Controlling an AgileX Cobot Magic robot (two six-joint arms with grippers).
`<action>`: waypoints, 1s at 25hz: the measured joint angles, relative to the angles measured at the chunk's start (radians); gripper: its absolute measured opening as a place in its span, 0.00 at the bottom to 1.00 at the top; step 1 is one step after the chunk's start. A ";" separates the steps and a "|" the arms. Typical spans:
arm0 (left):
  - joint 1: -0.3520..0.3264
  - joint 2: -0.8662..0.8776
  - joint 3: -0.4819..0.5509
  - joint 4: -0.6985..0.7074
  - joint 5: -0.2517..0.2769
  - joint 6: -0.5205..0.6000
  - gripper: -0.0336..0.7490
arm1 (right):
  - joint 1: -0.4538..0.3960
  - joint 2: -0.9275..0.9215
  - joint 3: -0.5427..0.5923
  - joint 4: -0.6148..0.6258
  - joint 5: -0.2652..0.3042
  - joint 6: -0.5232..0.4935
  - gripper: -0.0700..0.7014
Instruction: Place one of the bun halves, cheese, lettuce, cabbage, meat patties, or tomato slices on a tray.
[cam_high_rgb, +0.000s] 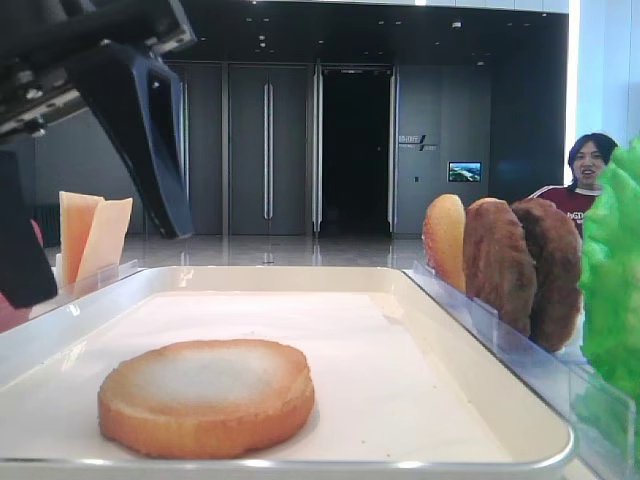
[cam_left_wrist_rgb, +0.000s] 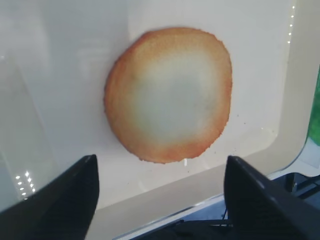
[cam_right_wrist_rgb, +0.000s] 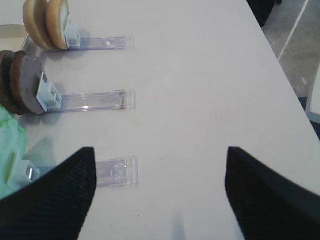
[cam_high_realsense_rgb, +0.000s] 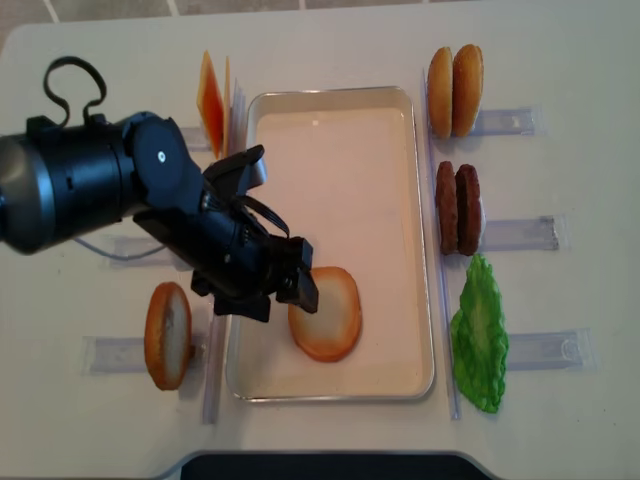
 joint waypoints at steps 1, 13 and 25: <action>0.000 -0.017 -0.003 0.025 0.014 -0.012 0.80 | 0.000 0.000 0.000 0.000 0.000 0.000 0.79; 0.000 -0.172 -0.203 0.397 0.473 -0.233 0.80 | 0.000 0.000 0.000 0.000 0.000 0.000 0.79; 0.018 -0.213 -0.233 0.507 0.521 -0.252 0.80 | 0.000 0.000 0.000 0.000 0.000 0.000 0.79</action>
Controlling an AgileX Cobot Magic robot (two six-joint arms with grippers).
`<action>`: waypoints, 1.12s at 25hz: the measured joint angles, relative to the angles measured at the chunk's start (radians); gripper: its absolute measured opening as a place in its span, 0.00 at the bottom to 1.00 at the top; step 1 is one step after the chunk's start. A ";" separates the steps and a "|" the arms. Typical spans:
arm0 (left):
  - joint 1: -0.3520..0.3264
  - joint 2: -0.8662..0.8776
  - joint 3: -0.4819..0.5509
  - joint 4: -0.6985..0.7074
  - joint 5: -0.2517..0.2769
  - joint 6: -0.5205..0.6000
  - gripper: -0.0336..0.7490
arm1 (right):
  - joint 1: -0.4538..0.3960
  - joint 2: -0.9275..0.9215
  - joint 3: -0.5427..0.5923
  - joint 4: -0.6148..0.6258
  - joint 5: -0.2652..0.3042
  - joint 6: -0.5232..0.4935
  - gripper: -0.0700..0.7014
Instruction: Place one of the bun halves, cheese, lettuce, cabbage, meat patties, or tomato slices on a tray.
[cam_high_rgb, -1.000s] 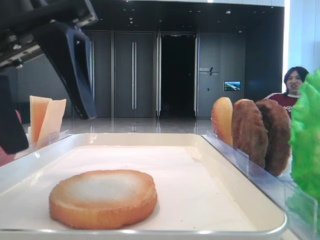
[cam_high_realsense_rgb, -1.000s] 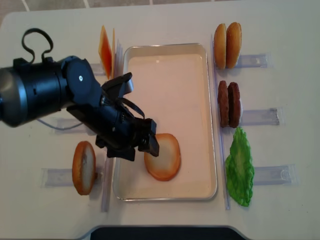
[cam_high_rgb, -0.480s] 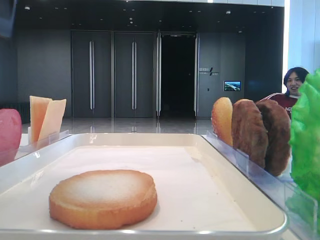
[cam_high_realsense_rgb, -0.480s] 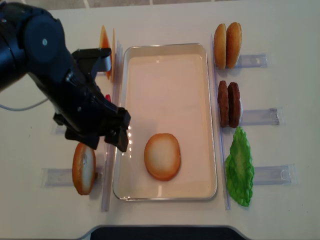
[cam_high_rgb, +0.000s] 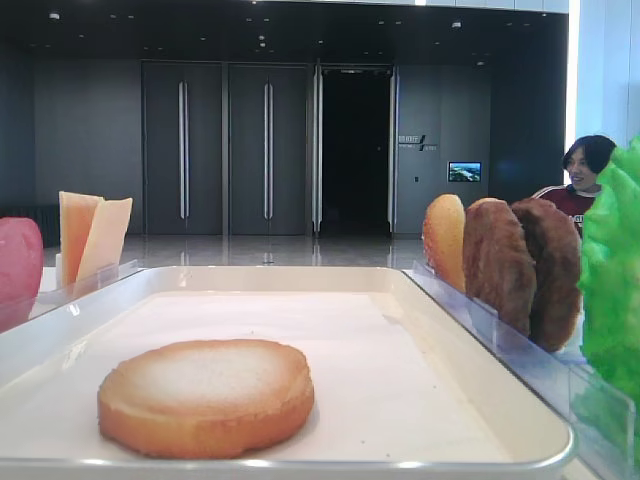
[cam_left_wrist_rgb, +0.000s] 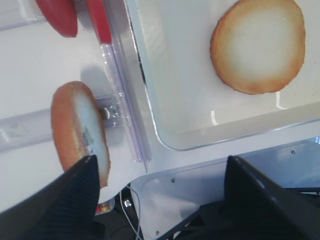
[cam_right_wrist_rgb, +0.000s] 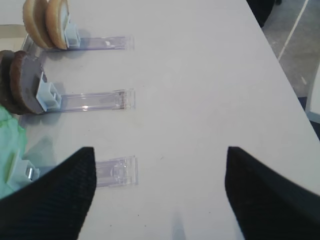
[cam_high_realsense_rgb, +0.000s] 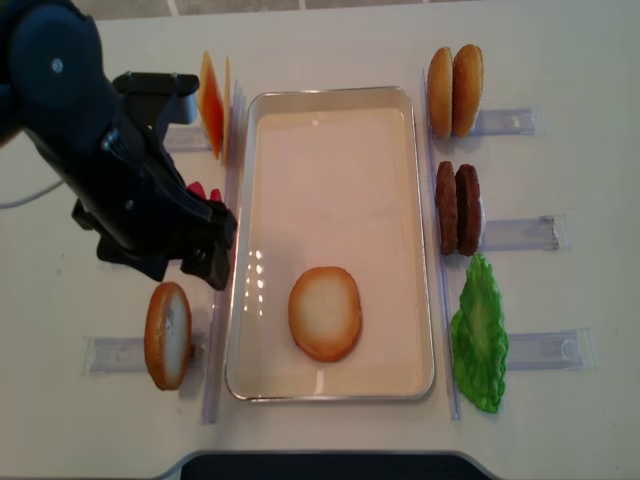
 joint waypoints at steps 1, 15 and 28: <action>0.020 -0.005 0.000 0.013 0.000 0.012 0.80 | 0.000 0.000 0.000 0.000 0.000 0.000 0.79; 0.430 -0.184 0.000 0.070 0.010 0.249 0.80 | 0.000 0.000 0.000 0.000 0.000 0.000 0.79; 0.487 -0.420 0.086 0.052 0.022 0.294 0.80 | 0.000 0.000 0.000 0.000 0.000 0.000 0.79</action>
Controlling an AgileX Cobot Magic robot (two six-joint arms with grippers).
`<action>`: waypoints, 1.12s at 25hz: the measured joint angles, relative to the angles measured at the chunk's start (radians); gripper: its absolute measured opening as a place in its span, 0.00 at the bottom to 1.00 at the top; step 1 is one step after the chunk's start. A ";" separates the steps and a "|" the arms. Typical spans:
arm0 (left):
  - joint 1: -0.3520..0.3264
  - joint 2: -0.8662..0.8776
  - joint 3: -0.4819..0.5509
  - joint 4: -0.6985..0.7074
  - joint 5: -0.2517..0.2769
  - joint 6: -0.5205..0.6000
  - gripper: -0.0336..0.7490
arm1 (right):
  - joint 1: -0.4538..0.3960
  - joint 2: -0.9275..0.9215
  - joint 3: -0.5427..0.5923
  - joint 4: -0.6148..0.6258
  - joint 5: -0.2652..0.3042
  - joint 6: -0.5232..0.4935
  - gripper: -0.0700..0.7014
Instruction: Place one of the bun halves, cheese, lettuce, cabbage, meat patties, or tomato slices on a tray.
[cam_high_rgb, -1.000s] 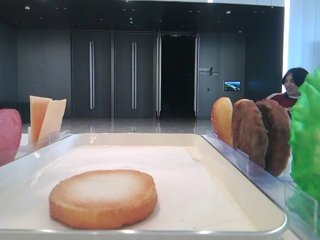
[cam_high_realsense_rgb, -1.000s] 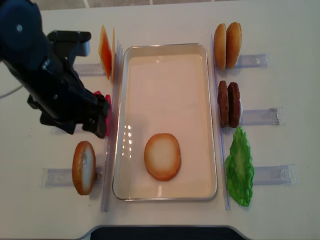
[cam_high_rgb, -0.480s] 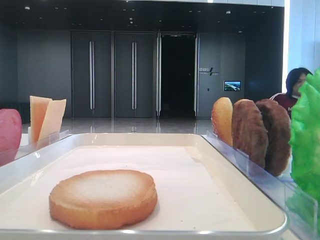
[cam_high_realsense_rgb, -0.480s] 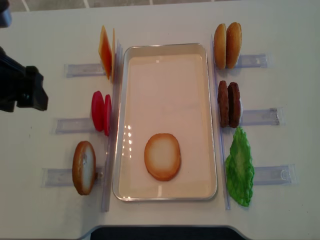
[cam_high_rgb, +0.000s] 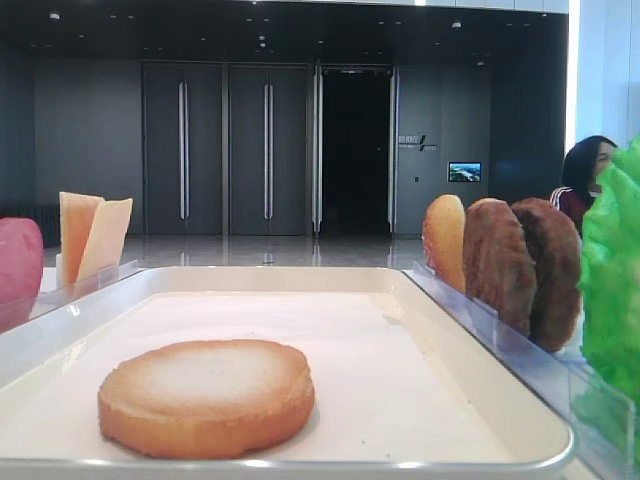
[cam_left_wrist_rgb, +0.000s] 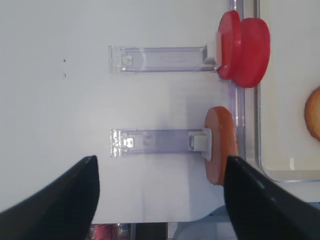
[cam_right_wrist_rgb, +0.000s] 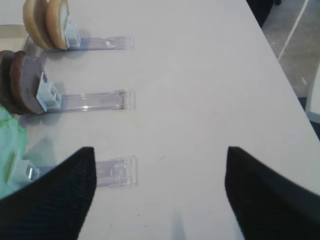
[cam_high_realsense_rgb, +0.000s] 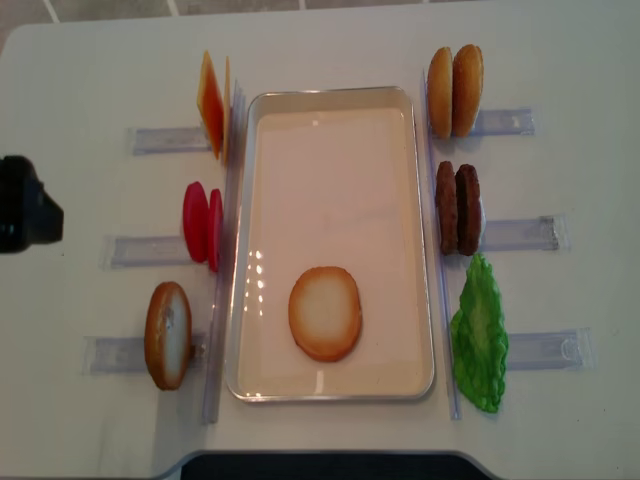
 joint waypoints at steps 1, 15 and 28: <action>0.000 -0.044 0.018 -0.007 0.002 0.001 0.80 | 0.000 0.000 0.000 0.000 0.000 0.000 0.79; 0.000 -0.581 0.279 -0.049 0.017 0.063 0.75 | 0.000 0.000 0.000 0.000 0.000 0.000 0.79; 0.000 -0.927 0.443 -0.043 -0.025 0.126 0.74 | 0.000 0.000 0.000 0.000 0.000 0.000 0.79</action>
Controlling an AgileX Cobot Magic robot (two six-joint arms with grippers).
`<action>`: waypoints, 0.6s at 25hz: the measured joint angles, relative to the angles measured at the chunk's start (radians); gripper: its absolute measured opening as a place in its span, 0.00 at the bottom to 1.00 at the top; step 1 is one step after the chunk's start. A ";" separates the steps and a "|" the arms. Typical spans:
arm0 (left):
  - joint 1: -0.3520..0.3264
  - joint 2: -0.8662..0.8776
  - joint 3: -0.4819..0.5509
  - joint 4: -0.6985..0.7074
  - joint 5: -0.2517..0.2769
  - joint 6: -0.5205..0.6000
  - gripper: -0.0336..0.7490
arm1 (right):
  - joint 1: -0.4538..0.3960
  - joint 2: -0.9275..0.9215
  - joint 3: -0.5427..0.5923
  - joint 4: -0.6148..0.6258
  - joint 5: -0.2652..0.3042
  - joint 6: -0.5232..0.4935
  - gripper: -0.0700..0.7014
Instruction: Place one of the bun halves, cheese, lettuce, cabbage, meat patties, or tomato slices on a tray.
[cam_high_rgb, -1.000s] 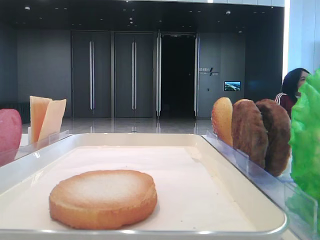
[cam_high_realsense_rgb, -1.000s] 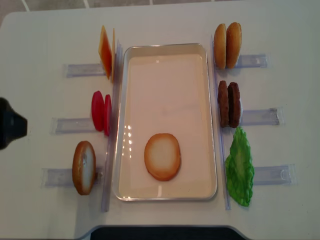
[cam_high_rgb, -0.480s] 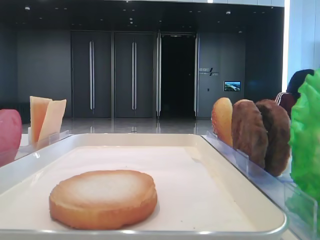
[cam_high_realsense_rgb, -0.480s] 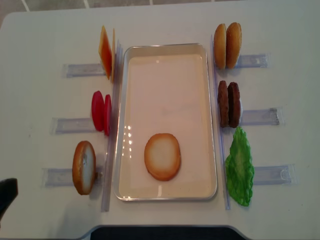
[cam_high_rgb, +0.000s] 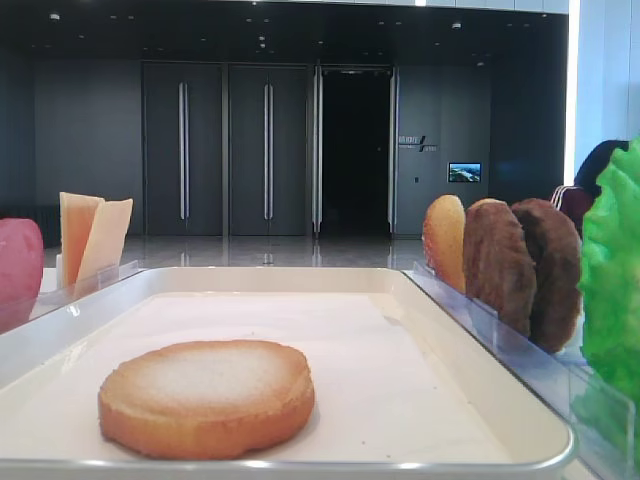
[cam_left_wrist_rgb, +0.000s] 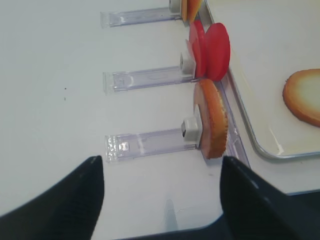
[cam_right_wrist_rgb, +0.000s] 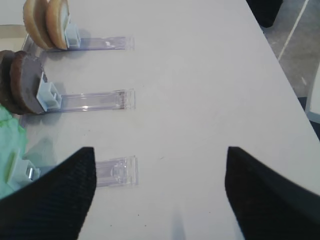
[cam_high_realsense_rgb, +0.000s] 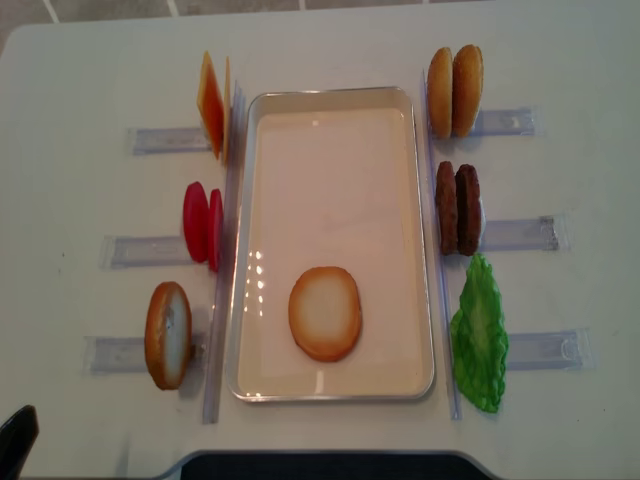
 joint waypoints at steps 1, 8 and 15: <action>0.000 -0.025 0.010 0.000 0.000 0.001 0.74 | 0.000 0.000 0.000 0.000 0.000 0.000 0.79; 0.000 -0.043 0.041 -0.001 -0.054 0.023 0.74 | 0.000 0.000 0.000 -0.005 0.000 0.000 0.79; 0.000 -0.043 0.062 -0.016 -0.094 0.023 0.74 | 0.000 0.000 0.000 -0.005 0.000 0.000 0.79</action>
